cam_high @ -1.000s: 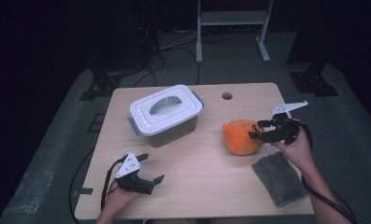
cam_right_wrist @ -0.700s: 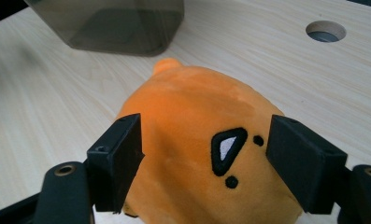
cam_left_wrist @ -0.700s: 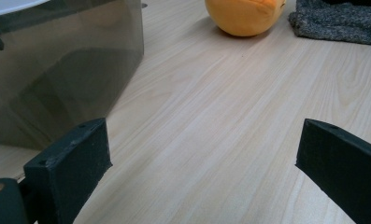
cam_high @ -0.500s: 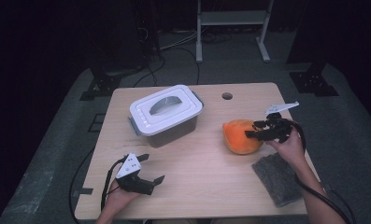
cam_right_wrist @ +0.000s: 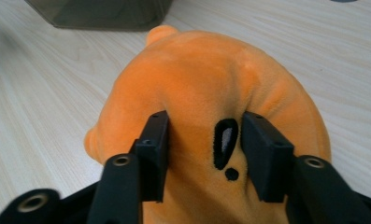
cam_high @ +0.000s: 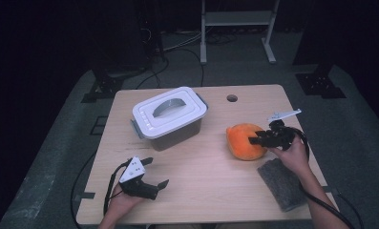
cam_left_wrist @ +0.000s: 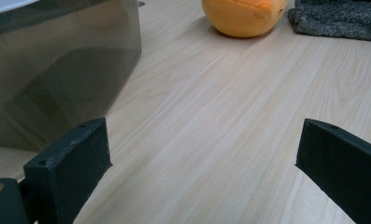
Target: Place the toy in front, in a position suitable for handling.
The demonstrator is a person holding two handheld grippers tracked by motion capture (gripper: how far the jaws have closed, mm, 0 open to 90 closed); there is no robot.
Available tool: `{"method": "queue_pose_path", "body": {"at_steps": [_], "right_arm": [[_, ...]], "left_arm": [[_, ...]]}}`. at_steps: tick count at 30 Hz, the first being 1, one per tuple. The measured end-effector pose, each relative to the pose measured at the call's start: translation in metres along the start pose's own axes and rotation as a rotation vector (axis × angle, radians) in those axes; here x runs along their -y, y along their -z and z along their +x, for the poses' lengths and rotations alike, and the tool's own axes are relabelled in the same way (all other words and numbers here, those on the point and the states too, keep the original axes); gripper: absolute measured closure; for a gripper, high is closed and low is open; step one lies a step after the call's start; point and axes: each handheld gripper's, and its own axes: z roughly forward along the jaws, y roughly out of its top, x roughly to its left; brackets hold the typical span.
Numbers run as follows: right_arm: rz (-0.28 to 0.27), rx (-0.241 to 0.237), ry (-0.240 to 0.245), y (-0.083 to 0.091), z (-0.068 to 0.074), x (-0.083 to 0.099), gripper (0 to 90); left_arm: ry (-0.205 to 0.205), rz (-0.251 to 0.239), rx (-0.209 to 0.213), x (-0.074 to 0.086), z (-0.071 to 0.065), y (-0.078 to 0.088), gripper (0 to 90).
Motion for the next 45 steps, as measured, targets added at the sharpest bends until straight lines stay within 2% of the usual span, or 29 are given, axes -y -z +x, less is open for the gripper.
{"method": "queue_pose_path", "body": {"at_steps": [1, 9, 14, 16, 19, 21, 23, 25, 27, 29, 31, 33, 34, 36, 38, 45], "right_arm": [[0.008, 0.009, -0.007, 0.001, 0.002, -0.001, 59.4], [0.024, 0.044, -0.018, 0.006, 0.014, -0.006, 70.4], [0.021, 0.038, -0.027, 0.011, 0.017, -0.008, 72.7], [0.016, 0.02, -0.036, 0.015, 0.02, -0.009, 73.5], [0.015, 0.013, -0.028, 0.017, 0.024, -0.009, 73.7], [0.006, 0.002, -0.012, 0.022, 0.035, -0.009, 74.0], [0.001, -0.006, -0.008, 0.024, 0.039, -0.009, 74.0], [-0.023, -0.038, 0.015, 0.032, 0.055, -0.01, 74.0], [-0.027, -0.047, 0.018, 0.033, 0.06, -0.01, 73.9], [-0.028, -0.075, 0.039, 0.036, 0.081, -0.01, 73.9], [-0.027, -0.082, 0.042, 0.036, 0.086, -0.009, 73.8], [-0.028, -0.103, 0.06, 0.035, 0.1, -0.008, 73.8], [-0.021, -0.12, 0.067, 0.031, 0.111, -0.007, 73.8], [-0.016, -0.125, 0.071, 0.03, 0.115, -0.007, 73.8], [0.0, -0.129, 0.084, 0.024, 0.127, -0.006, 73.8], [0.021, -0.148, 0.074, 0.008, 0.144, 0.001, 73.3]], "left_arm": [[0.0, -0.002, -0.001, 0.0, 0.0, 0.0, 2.3], [0.0, -0.006, -0.005, 0.0, 0.0, 0.001, 2.3], [0.001, -0.01, -0.007, 0.0, 0.0, 0.002, 2.3], [0.0, -0.009, -0.007, 0.0, 0.0, 0.002, 2.3], [-0.003, -0.012, -0.008, -0.001, 0.0, 0.003, 2.3], [-0.005, -0.012, -0.008, -0.001, -0.001, 0.002, 2.3], [-0.004, -0.011, -0.008, -0.001, -0.001, 0.002, 2.3], [-0.006, -0.012, -0.008, -0.001, -0.001, 0.002, 2.3], [-0.008, -0.012, -0.009, -0.002, -0.002, 0.002, 2.3], [-0.009, -0.019, -0.007, -0.002, -0.003, 0.003, 2.3], [-0.012, -0.018, -0.006, -0.002, -0.003, 0.003, 2.3], [-0.017, -0.016, -0.005, -0.003, -0.003, 0.003, 2.3], [-0.019, -0.015, -0.005, -0.003, -0.004, 0.003, 2.3], [-0.018, -0.018, -0.004, -0.003, -0.004, 0.004, 2.3], [-0.015, -0.023, -0.004, -0.003, -0.004, 0.004, 2.3], [-0.018, -0.024, 0.002, -0.003, -0.004, 0.003, 2.3]]}}
